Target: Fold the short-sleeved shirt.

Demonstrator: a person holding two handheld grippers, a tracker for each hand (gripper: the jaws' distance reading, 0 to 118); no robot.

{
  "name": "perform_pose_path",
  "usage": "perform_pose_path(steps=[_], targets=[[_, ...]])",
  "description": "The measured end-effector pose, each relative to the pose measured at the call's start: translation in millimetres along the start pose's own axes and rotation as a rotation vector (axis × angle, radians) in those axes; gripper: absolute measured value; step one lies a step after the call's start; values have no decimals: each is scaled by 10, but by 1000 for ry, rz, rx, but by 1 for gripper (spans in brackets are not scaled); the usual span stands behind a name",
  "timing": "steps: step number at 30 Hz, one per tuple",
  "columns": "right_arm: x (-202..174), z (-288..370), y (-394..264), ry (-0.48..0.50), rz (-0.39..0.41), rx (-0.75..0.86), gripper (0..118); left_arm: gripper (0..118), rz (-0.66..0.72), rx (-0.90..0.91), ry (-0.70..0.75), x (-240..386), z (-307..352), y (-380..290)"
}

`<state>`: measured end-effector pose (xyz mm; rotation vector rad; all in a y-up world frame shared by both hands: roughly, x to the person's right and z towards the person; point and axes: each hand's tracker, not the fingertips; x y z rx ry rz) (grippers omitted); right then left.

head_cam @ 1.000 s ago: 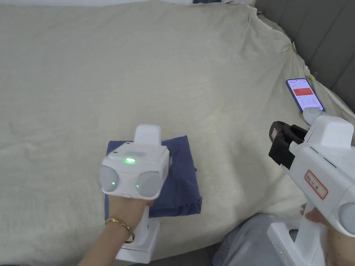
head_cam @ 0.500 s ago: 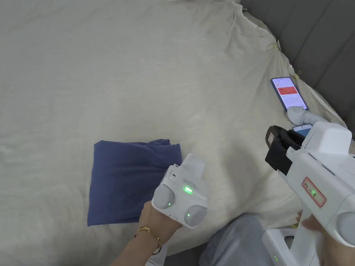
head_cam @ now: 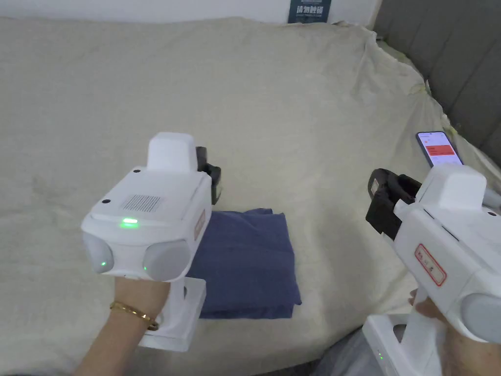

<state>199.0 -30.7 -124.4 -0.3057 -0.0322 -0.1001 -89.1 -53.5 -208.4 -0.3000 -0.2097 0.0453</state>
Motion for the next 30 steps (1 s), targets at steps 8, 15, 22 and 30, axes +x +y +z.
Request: perform_pose_path(steps=[8,15,22,30], targets=[[-747,-389,-168,100,37,35,0,0,39,-45,161,-592,460,-267],[-1189,-903,-904,140,81,-178,0,0,50,-51,202,-696,618,-396],[-1361,-1132,-1467,134,114,-300,0,0,29,-41,205,-675,627,-417],[-1445,-1189,-1741,89,157,-311,0,0,5,-52,176,-613,621,-448]])
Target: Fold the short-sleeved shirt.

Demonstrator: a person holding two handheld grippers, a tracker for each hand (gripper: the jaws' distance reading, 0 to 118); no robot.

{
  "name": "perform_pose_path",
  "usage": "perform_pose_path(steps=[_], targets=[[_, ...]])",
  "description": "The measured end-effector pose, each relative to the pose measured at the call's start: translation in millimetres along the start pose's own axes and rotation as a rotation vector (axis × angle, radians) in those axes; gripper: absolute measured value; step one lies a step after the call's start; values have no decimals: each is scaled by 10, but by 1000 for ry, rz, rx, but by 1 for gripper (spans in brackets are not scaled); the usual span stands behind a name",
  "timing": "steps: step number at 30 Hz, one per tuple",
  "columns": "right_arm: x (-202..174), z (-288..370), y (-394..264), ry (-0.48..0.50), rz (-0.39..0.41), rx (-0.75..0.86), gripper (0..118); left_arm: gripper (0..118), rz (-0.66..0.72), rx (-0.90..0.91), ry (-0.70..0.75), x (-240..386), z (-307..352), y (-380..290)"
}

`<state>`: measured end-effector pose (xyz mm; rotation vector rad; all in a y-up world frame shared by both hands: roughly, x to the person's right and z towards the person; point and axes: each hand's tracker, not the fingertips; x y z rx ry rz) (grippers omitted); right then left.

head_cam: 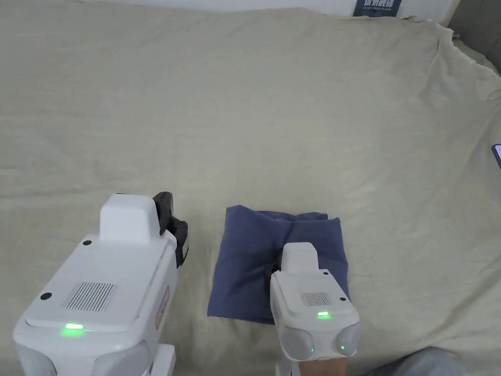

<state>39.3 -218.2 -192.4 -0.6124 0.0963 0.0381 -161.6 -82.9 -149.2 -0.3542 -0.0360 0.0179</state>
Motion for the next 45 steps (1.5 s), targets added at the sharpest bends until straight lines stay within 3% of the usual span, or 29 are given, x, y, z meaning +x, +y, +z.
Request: perform_pose_path(steps=[1,2,5,8,11,16,18,24,26,31,35,37,38,39,40,41,45], targets=[[14,-4,-1,0,-3,0,0,4,10,-3,-13,-12,-20,11],[53,-4,3,10,-34,-3,0,17,21,-14,-35,-27,-46,25],[119,4,54,37,-63,-21,0,31,146,-116,-157,-172,-232,112],[135,6,78,49,-54,-30,0,86,287,-276,-356,-371,-552,177],[162,2,79,63,-46,-34,0,116,394,-460,-521,-517,-947,94],[170,3,110,77,-29,-46,0,117,571,-733,-797,-647,-1503,-279],[178,0,115,82,-25,-48,0,117,636,-826,-826,-644,-1653,-423],[190,10,133,90,-35,-52,0,115,575,-932,-831,-454,-1890,-664],[200,7,137,94,-44,-55,0,115,607,-894,-935,-451,-1922,-665],[225,2,137,103,-76,-58,0,114,653,-939,-1008,-395,-2051,-700],[242,-4,143,108,-96,-62,0,102,649,-944,-1024,-318,-2095,-719],[256,-6,150,111,-110,-64,0,71,559,-948,-940,-275,-2101,-743],[265,-7,152,113,-118,-65,0,41,518,-956,-896,-258,-2106,-770],[273,-12,156,113,-125,-69,0,33,522,-958,-877,-293,-2127,-808],[283,-18,154,118,-129,-71,0,33,615,-952,-933,-333,-2121,-812],[283,-16,158,119,-130,-68,0,32,625,-966,-917,-329,-2121,-807],[277,-40,215,119,-123,-90,0,26,526,-971,-835,-231,-2065,-692]])
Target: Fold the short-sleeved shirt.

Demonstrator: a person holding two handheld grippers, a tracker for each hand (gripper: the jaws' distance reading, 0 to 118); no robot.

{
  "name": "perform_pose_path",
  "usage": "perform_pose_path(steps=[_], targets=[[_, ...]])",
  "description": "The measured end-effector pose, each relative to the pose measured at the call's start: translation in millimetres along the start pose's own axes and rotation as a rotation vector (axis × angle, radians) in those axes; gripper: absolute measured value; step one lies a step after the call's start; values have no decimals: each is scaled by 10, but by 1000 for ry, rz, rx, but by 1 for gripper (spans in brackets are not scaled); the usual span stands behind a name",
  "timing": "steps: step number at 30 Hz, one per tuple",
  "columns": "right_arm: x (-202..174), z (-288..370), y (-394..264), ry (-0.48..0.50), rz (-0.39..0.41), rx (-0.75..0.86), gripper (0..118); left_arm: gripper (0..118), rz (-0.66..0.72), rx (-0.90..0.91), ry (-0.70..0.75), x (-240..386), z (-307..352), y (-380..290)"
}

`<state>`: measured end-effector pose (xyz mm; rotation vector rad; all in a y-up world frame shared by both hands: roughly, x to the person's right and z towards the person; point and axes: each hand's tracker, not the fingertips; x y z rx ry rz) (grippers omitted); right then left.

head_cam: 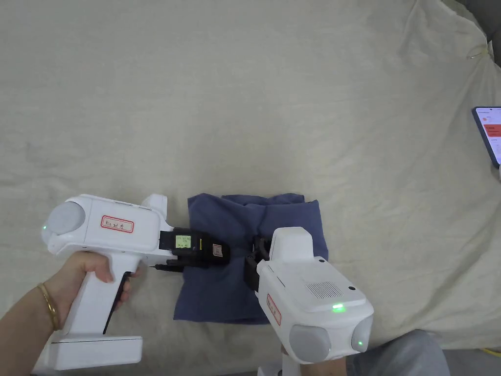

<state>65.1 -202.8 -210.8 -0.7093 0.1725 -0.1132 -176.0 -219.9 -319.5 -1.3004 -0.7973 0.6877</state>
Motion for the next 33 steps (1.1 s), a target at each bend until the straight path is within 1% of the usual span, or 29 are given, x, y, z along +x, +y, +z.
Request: perform_pose_path(steps=[2,4,6,7,8,10,11,14,18,22,24,26,29,31,33], targets=[[43,58,74,21,-25,-14,0,24,-13,4,90,177,24,-5],[85,218,177,25,-54,27,0,23,-5,-2,203,394,63,-11],[132,452,339,37,-45,102,0,22,-7,0,252,572,136,-19],[160,586,440,36,-36,140,0,22,39,12,292,653,197,-19],[190,696,530,36,-24,171,0,21,38,19,307,721,261,-20],[267,946,725,38,-4,245,0,21,-33,41,300,834,492,-45],[302,1056,803,33,3,274,0,21,-41,48,311,867,611,-47],[419,1329,989,16,7,358,0,21,-69,73,399,847,1062,-58],[523,1533,1092,-19,31,402,0,21,-22,110,596,575,1739,-40],[565,1561,1077,-59,19,390,0,21,76,172,763,184,2470,4],[560,1532,1049,-73,16,372,0,21,80,178,859,-13,2795,42],[524,1480,1016,-92,21,348,0,21,108,174,962,-212,3085,88],[437,1396,984,-99,35,316,0,21,147,181,1067,-566,3533,151],[347,1335,985,-106,48,300,0,21,182,208,1167,-774,3749,191],[280,1262,993,-113,47,295,0,25,213,241,1280,-980,3922,211]])
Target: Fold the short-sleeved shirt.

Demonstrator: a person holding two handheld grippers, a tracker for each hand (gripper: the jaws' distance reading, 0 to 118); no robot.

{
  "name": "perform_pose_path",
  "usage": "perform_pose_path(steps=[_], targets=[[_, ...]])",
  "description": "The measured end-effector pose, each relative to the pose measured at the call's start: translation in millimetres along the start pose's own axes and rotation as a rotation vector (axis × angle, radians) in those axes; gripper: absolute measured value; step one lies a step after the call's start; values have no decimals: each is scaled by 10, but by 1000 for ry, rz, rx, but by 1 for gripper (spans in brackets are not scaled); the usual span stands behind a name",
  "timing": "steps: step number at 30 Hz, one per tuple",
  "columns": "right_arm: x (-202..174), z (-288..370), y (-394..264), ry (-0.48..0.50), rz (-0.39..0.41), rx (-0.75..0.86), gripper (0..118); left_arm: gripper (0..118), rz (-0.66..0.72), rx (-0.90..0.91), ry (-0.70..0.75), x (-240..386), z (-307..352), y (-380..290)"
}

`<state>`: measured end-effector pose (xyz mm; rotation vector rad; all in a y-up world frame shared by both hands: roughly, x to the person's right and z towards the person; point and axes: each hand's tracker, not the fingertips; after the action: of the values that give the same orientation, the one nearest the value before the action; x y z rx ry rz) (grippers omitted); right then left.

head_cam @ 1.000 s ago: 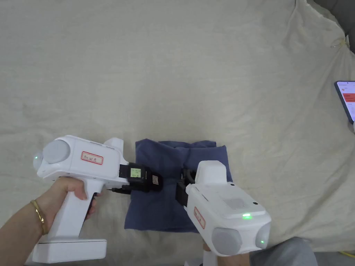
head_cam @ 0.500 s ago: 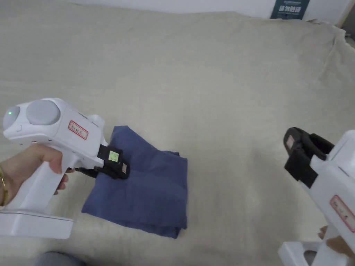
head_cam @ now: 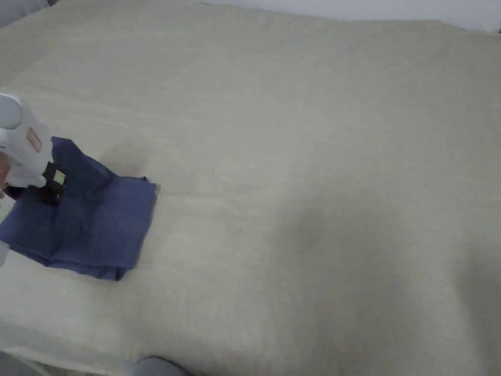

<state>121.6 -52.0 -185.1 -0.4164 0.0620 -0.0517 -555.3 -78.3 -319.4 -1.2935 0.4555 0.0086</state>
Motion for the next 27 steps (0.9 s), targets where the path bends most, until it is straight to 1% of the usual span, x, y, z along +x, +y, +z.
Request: perform_pose_path(steps=[1,2,3,6,8,9,12,14,17,19,21,22,23,24,25,26,27], targets=[[-40,-43,9,-2,-4,-8,0,29,21,6,62,-86,-78,19],[-75,-80,15,-1,-7,-12,0,38,29,15,111,-159,-150,32],[-111,-119,22,2,-8,-17,0,45,25,34,158,-233,-215,33],[-208,-221,56,5,-4,-26,0,57,25,77,283,-390,-343,5],[-248,-261,74,15,-5,-26,0,72,29,136,405,-467,-343,-35],[-261,-270,86,18,-4,-25,0,74,28,175,445,-453,-257,-120],[-262,-260,125,27,4,-17,0,74,35,343,528,-420,32,-216],[-184,-236,140,31,6,-9,0,74,61,486,497,-310,342,-280],[-103,-168,221,30,6,19,0,74,107,660,321,-46,876,-325],[-16,-98,301,30,13,47,0,72,118,783,230,245,1254,-391],[49,-33,394,26,32,81,0,65,96,897,152,525,1557,-437],[87,6,443,21,45,99,0,59,77,950,118,700,1721,-494],[118,44,491,20,50,115,0,47,78,993,88,857,1850,-547],[151,86,544,23,51,127,0,38,84,1027,51,1027,1979,-610],[181,130,597,26,54,136,0,29,84,1060,-10,1163,2039,-638],[201,180,625,30,59,157,0,17,80,1088,-80,1309,2109,-702],[217,226,665,26,73,177,0,11,64,1103,-115,1476,2179,-766]])
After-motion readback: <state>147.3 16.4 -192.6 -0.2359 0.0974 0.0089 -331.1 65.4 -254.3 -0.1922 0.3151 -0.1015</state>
